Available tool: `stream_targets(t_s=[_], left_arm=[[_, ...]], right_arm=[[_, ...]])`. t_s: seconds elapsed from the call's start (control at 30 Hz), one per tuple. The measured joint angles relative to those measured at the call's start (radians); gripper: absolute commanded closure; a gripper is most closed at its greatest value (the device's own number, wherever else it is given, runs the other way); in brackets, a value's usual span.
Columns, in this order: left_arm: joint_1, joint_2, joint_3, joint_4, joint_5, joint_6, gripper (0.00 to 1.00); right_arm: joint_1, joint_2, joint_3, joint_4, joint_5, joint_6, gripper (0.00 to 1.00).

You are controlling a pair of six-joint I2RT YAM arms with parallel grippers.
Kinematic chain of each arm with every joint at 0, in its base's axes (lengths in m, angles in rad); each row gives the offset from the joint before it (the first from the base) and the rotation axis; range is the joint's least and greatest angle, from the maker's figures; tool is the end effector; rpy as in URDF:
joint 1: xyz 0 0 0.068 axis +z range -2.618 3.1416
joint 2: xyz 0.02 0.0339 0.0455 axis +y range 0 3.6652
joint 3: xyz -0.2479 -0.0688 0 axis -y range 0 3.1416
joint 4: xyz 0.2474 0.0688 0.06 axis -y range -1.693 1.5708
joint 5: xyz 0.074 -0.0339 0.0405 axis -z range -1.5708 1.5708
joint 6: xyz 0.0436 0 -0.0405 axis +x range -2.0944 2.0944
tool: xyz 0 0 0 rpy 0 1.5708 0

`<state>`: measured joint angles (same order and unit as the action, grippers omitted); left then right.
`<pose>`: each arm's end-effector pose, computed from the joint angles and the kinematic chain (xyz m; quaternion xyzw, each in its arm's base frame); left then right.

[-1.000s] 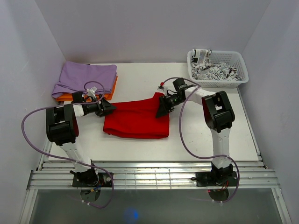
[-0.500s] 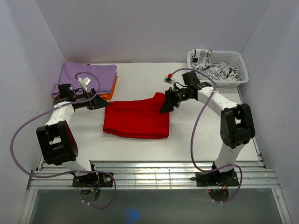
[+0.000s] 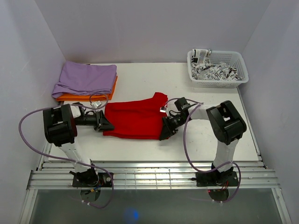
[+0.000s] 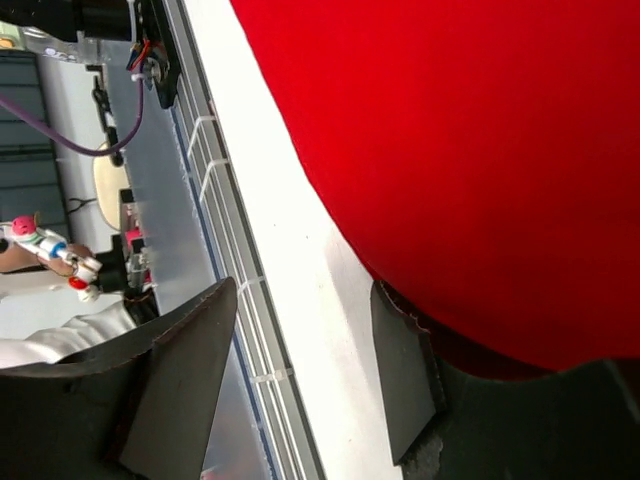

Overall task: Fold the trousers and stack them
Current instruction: Fold the trousers

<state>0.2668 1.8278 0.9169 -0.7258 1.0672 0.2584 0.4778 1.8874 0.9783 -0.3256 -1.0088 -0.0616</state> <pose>0.2761 0.0359 0.0997 -0.0204 0.8604 -0.4983 0.1046 0.2748 0.1839 0.0990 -0.3079 0.8104 0.4964 0.0448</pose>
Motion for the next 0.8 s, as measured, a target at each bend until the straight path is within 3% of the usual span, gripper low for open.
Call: stream_targets(t_s=[0.17,0.27,0.4,0.5,0.67,0.8], left_arm=[[0.010,0.045,0.039,-0.052,-0.006,-0.007,0.53],[0.006,0.000,0.053,-0.101,-0.012,0.085,0.47],[0.006,-0.108,0.130,-0.246,-0.011,0.290,0.40],[-0.011,-0.206,0.231,-0.257,-0.017,0.325,0.39],[-0.201,-0.318,0.377,-0.039,-0.087,0.206,0.42],[-0.392,-0.259,0.442,0.088,-0.098,0.159,0.46]], right_arm=[[-0.003,0.006,-0.050,0.023,-0.016,-0.006,0.49],[-0.006,-0.029,-0.079,0.015,-0.002,-0.036,0.51],[-0.024,-0.132,-0.080,-0.054,0.006,-0.091,0.50],[-0.079,-0.267,-0.082,-0.060,0.020,-0.071,0.46],[-0.212,-0.455,-0.150,0.096,0.112,0.057,0.42],[-0.260,-0.374,-0.058,0.148,0.214,0.061,0.46]])
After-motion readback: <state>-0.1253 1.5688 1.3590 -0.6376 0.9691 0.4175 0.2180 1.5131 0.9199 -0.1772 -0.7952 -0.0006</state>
